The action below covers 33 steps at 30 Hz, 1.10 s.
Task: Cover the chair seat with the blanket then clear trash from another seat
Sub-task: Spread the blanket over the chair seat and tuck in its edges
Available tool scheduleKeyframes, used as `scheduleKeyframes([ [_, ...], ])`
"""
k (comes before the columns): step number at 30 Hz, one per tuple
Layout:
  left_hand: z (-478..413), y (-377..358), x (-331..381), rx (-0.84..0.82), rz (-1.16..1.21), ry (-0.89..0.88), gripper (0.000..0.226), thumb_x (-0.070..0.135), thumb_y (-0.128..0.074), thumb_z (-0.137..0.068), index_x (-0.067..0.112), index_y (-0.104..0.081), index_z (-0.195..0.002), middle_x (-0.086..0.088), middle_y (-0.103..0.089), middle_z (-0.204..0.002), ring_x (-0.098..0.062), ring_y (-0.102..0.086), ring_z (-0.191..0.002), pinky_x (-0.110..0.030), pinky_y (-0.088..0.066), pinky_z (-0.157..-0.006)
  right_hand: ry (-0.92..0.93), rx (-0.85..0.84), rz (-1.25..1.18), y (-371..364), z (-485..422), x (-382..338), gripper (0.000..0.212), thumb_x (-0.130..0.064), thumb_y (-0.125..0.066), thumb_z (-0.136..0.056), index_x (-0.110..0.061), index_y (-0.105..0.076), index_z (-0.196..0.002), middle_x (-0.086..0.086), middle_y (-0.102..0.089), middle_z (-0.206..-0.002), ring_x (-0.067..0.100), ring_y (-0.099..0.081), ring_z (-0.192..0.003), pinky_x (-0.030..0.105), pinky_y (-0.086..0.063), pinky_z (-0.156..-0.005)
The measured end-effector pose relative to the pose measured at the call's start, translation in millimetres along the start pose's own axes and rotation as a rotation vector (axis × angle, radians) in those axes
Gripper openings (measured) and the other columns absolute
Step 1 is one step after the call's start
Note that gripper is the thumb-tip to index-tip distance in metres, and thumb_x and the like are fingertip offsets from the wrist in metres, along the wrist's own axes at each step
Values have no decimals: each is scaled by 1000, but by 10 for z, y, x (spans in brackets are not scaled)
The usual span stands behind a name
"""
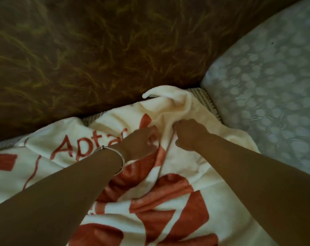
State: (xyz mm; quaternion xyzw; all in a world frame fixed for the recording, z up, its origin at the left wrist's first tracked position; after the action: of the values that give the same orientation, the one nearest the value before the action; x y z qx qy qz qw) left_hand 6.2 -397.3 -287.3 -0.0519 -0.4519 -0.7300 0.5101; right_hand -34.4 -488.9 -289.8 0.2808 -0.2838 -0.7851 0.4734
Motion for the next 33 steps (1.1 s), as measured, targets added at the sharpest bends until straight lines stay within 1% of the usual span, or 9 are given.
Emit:
scheduleKeyframes([
  [3, -82, 0, 54, 124, -53, -16, 72, 32, -72, -76, 16, -36, -135, -8, -41, -132, -26, -40, -124, -41, -38, -103, -7, -16, 124, -56, 33, -47, 56, -30, -61, -85, -16, -39, -135, 3, -46, -132, 27, -44, -123, 41, -41, -97],
  [7, -81, -268, 194, 111, -79, -12, 45, 8, -59, -81, 12, -45, -124, -11, -54, -121, -28, -52, -114, -28, -39, -88, -40, -379, 283, -395, 218, 9, 16, -20, -57, -90, -6, -60, -96, 8, -53, -86, 26, -58, -89, 29, -49, -76],
  [13, 199, -909, 213, -575, -3, 126, 50, 21, -66, -76, 37, -51, -121, 1, -59, -120, -21, -61, -102, -35, -50, -91, -78, -824, 271, -695, 740, 271, 20, -19, -50, -94, -9, -66, -88, 2, -59, -99, 7, -48, -65, 17, -34, -57],
  [17, -20, -248, 286, 33, 65, 6, 26, 18, -56, -89, 15, -62, -114, -6, -63, -117, -20, -60, -104, -17, -43, -80, -194, -223, -95, -197, 174, 419, 28, -18, -45, -97, -6, -58, -119, 12, -60, -114, 25, -60, -101, 32, -50, -86],
  [20, -8, 288, -44, 464, 43, 164, 47, 1, -50, -88, 13, -42, -133, -12, -40, -136, -33, -56, -112, -36, -50, -90, -256, 243, -114, 314, 39, 562, 38, -14, -40, -96, -4, -45, -132, 16, -45, -140, 31, -43, -130, 39, -38, -105],
  [23, -29, 203, -452, 272, -145, 414, 68, 15, -61, -86, 13, -23, -143, -16, -28, -145, -37, -48, -122, -43, -46, -97, -294, 218, -167, 271, -58, 704, 58, -21, -49, -93, -11, -26, -144, 15, -31, -149, 35, -27, -139, 45, -28, -113],
  [25, -30, 219, -516, 260, -188, 418, 46, 22, -62, -85, 10, -45, -126, -17, -49, -127, -34, -55, -109, -42, -49, -87, -285, 120, -220, 125, -95, 734, 61, -28, -54, -91, -11, -29, -144, 15, -38, -146, 34, -33, -137, 44, -31, -111],
  [28, 39, 513, -358, 533, -67, 324, 16, 19, -55, -88, 7, -56, -98, -14, -56, -101, -32, -56, -92, -34, -41, -73, -197, 196, -472, 158, -85, 718, 47, -29, -60, -88, -4, -52, -128, 16, -56, -130, 30, -52, -122, 35, -41, -99],
  [33, 170, 995, -190, 916, 195, 215, 39, 5, -56, -86, -2, -43, -122, -21, -38, -130, -32, -49, -112, -28, -38, -87, -455, 461, -915, 246, 83, 1224, 56, -40, -55, -91, -3, -49, -133, 17, -53, -135, 32, -51, -124, 31, -40, -94],
])
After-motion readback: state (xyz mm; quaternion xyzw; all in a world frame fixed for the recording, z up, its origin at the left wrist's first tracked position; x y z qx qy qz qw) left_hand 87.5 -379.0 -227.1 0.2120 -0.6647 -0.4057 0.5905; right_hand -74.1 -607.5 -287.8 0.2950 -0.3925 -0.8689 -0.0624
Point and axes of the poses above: each hand's wrist, its own z-axis away from the middle knuckle, its own y-axis out of the back of the hand, x = y × z, the point moved 10 cm from there along -z, towards the middle knuckle
